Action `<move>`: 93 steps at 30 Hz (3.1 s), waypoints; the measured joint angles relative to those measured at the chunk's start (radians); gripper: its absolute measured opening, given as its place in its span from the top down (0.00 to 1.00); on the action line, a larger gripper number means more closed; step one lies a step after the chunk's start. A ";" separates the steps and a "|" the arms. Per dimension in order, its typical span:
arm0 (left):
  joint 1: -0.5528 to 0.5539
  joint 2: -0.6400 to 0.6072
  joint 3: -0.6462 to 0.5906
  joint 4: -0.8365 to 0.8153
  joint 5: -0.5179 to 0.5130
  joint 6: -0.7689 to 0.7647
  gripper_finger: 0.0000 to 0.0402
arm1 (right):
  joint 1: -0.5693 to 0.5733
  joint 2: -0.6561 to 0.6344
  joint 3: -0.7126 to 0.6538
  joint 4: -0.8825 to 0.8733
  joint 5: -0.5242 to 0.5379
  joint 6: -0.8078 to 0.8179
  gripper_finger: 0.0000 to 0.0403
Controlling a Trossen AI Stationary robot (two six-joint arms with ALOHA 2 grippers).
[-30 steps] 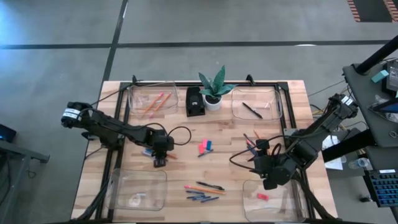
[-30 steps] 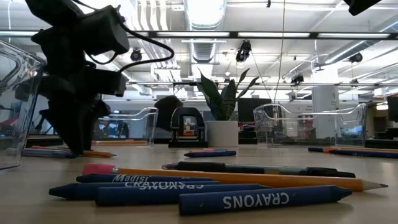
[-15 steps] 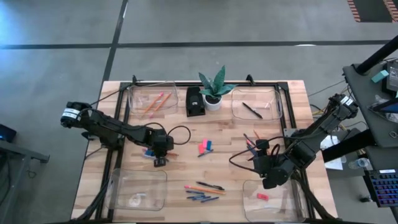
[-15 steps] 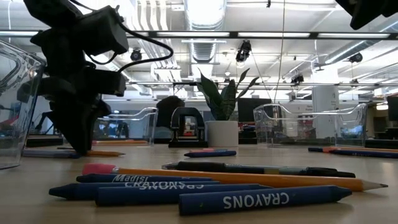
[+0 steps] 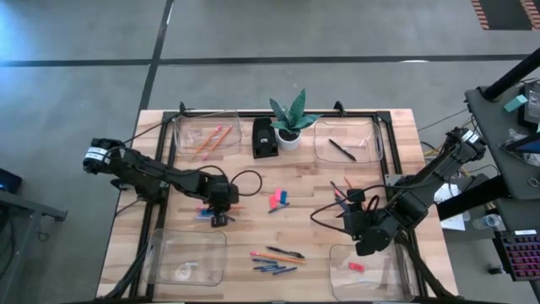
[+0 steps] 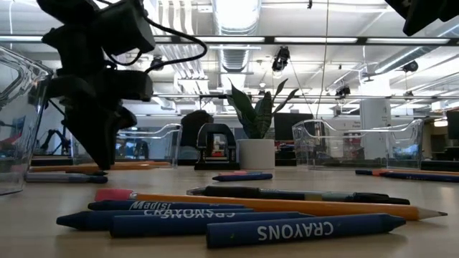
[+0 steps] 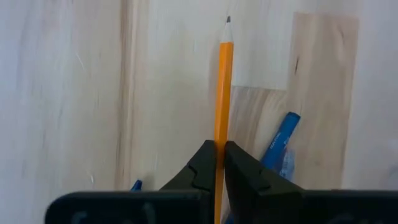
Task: Sort crayons/erasers/pens/pencils in bins
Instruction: Put the orange pencil into the top left transparent bin, then put the black pen into the top right transparent bin
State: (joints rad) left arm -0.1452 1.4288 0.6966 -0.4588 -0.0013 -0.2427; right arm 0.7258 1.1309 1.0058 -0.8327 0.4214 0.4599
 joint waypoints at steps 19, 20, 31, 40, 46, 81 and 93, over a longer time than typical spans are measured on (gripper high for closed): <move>0.065 -0.003 0.293 -0.339 -0.292 0.120 1.00 | 0.000 0.000 0.000 -0.001 0.067 -0.019 0.56; 0.081 -0.003 0.308 -0.363 -0.319 0.121 1.00 | 0.000 0.000 0.000 -0.001 0.083 -0.019 0.56; 0.416 -0.064 0.373 -0.440 -0.438 0.249 1.00 | -0.003 0.000 0.000 -0.001 0.104 -0.053 0.56; 0.691 -0.063 0.293 -0.259 -0.483 0.224 1.00 | -0.006 0.000 -0.003 0.000 0.105 -0.052 0.56; 0.764 -0.046 0.222 -0.134 -0.462 0.279 1.00 | -0.006 0.000 -0.004 0.000 0.105 -0.051 0.56; 0.757 -0.047 0.232 -0.121 -0.307 0.226 1.00 | -0.007 0.005 -0.006 0.013 0.377 0.002 0.56; 0.427 -0.117 0.260 -0.005 -0.132 0.117 1.00 | -0.198 0.005 -0.006 -0.182 0.311 0.473 0.56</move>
State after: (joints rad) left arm 0.2816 1.3121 0.9567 -0.4642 -0.1329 -0.1253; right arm 0.5281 1.1355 1.0000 -1.0149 0.7326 0.9328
